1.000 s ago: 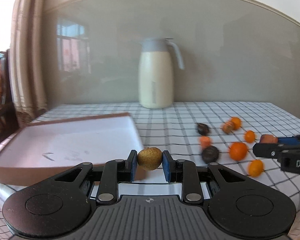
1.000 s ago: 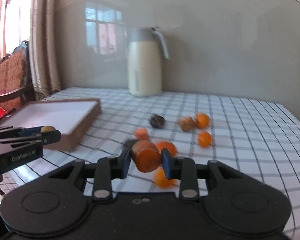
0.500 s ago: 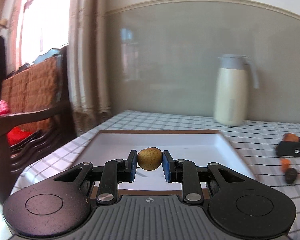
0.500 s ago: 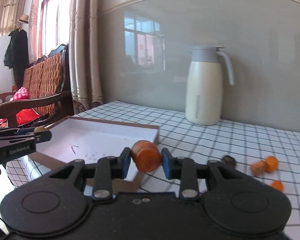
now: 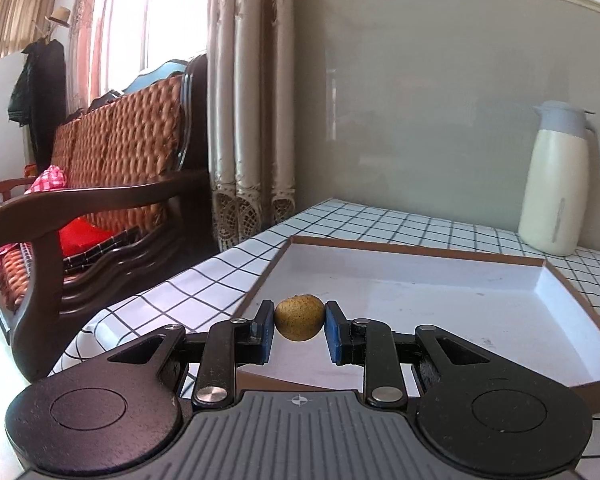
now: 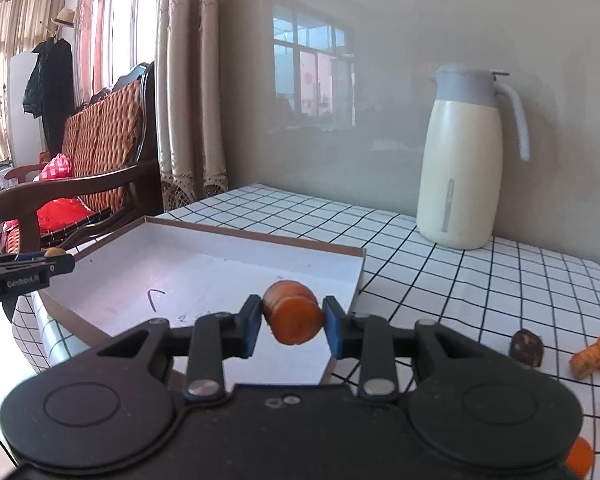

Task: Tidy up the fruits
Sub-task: 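Carry both held items over the cardboard box and open both grippers, then move both open grippers back from the box toward the remaining fruits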

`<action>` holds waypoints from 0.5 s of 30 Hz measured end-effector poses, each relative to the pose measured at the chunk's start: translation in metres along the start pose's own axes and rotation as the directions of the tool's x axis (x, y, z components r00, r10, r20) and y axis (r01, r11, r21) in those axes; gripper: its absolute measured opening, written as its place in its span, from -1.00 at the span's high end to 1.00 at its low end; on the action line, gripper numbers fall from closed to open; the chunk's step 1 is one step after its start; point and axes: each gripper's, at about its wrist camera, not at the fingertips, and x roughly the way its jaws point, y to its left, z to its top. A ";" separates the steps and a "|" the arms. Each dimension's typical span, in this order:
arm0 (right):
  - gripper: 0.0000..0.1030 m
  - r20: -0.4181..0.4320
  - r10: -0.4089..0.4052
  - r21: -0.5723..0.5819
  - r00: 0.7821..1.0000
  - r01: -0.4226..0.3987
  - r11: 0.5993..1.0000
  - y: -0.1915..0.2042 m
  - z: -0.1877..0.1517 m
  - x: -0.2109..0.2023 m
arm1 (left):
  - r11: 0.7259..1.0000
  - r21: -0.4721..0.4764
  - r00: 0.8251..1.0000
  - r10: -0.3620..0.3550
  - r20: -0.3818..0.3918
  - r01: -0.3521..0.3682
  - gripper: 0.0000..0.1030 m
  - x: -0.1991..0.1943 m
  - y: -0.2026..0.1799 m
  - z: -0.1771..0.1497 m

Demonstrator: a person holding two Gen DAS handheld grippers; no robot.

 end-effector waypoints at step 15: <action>-0.88 0.163 -0.078 0.052 0.984 0.070 0.996 -0.010 0.003 0.013 | 0.999 0.017 0.988 0.039 0.150 -0.042 -1.00 -0.020 -0.006 -0.006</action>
